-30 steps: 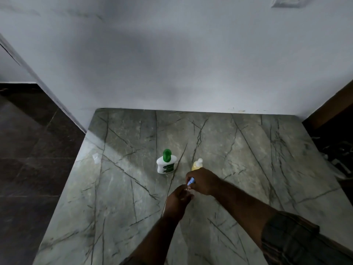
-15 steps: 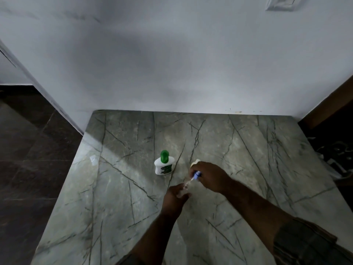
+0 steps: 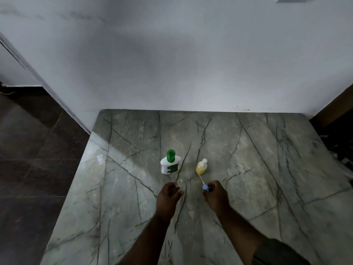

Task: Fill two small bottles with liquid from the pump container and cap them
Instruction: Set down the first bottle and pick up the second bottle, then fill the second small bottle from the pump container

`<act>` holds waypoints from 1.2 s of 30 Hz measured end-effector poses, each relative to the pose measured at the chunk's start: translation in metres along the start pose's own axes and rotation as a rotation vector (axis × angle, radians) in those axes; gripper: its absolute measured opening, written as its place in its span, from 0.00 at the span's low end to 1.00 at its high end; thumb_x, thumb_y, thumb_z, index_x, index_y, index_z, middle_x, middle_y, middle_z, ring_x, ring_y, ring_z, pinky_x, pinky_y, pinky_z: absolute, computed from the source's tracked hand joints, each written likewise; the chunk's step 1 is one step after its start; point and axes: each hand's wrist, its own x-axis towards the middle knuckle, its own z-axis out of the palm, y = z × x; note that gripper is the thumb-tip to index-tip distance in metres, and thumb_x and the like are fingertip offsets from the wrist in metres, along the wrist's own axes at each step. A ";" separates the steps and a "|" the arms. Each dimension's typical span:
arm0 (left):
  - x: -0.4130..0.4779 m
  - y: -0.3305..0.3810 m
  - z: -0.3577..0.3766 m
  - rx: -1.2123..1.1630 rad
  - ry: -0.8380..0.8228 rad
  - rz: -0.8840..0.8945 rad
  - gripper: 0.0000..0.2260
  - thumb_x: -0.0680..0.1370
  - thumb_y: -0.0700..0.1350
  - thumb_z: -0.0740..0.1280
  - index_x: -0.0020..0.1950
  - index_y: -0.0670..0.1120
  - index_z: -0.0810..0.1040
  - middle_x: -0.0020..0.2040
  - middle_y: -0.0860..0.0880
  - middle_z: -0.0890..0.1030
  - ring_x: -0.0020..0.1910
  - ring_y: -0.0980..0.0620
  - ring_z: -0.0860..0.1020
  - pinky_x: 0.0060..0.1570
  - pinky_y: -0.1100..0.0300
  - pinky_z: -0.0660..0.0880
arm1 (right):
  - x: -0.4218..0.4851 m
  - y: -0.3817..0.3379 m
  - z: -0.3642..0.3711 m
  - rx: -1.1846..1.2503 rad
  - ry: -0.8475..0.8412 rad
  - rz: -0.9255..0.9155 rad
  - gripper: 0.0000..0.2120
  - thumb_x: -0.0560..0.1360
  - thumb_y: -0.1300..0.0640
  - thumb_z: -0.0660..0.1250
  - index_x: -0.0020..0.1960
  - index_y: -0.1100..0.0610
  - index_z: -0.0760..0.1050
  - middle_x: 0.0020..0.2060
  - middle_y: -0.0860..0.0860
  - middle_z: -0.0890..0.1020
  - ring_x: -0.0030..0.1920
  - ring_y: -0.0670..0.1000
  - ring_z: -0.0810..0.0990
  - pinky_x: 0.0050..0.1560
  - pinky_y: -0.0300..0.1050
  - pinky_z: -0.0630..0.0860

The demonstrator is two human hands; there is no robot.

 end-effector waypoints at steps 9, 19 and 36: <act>-0.008 -0.012 -0.024 0.022 0.017 0.014 0.14 0.71 0.40 0.78 0.53 0.50 0.80 0.47 0.52 0.86 0.47 0.59 0.84 0.47 0.67 0.79 | 0.021 -0.021 0.027 -0.207 0.092 0.008 0.14 0.77 0.45 0.67 0.54 0.56 0.78 0.52 0.54 0.84 0.55 0.57 0.81 0.48 0.45 0.73; -0.005 0.008 -0.023 -0.032 0.010 0.023 0.16 0.73 0.43 0.77 0.56 0.55 0.77 0.51 0.53 0.85 0.50 0.57 0.84 0.52 0.59 0.81 | 0.003 -0.034 0.017 -0.084 0.152 0.033 0.14 0.75 0.45 0.70 0.51 0.55 0.76 0.47 0.52 0.82 0.49 0.56 0.82 0.43 0.44 0.72; -0.001 0.056 -0.018 -0.179 0.122 0.112 0.15 0.77 0.47 0.72 0.63 0.49 0.79 0.52 0.51 0.85 0.50 0.52 0.84 0.50 0.51 0.84 | 0.014 -0.170 0.007 0.153 -0.312 -0.293 0.09 0.75 0.56 0.73 0.54 0.56 0.83 0.46 0.55 0.86 0.41 0.51 0.85 0.30 0.38 0.78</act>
